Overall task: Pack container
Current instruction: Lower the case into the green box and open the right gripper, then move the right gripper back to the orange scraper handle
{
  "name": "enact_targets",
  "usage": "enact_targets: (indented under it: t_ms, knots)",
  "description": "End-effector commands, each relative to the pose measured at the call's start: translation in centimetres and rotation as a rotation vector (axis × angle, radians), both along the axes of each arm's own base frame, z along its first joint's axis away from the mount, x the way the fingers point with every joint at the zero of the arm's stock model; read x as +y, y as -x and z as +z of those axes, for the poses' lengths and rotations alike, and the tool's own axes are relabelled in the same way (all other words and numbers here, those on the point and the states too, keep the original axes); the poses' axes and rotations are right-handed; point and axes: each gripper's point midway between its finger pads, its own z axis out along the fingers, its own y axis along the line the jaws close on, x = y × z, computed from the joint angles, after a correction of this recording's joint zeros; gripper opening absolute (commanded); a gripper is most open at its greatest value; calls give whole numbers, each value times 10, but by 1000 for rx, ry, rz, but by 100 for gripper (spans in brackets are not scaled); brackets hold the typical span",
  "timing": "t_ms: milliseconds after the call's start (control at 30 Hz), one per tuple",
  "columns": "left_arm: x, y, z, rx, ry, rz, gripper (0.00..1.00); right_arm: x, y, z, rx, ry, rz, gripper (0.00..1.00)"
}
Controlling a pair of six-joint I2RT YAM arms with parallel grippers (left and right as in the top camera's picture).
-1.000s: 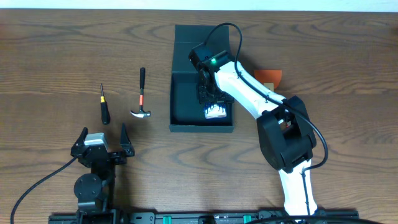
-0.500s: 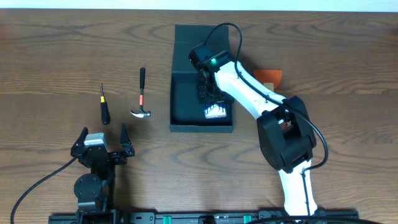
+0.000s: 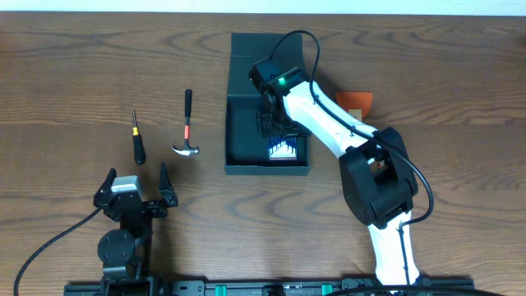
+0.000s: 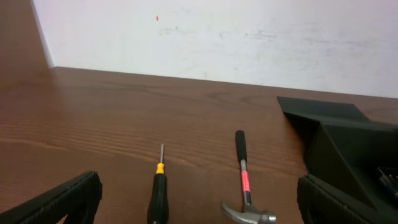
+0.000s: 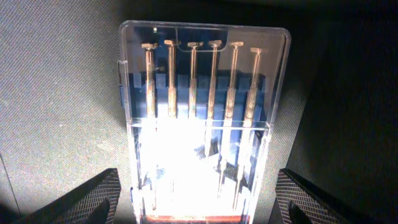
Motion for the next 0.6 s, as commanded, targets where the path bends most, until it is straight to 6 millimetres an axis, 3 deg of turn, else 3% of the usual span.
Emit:
enact_targets:
  t_ms: [0,333,567]
  knots:
    - [1,1,-17,49,-16,2,99,2,1,0,-5,4,-3,81]
    - [1,1,-17,49,-16,2,98,22,-9,10,-21,-102,50,77]
    - [1,1,-17,49,-16,2,99,36,-35,55,-116,-149,97,76]
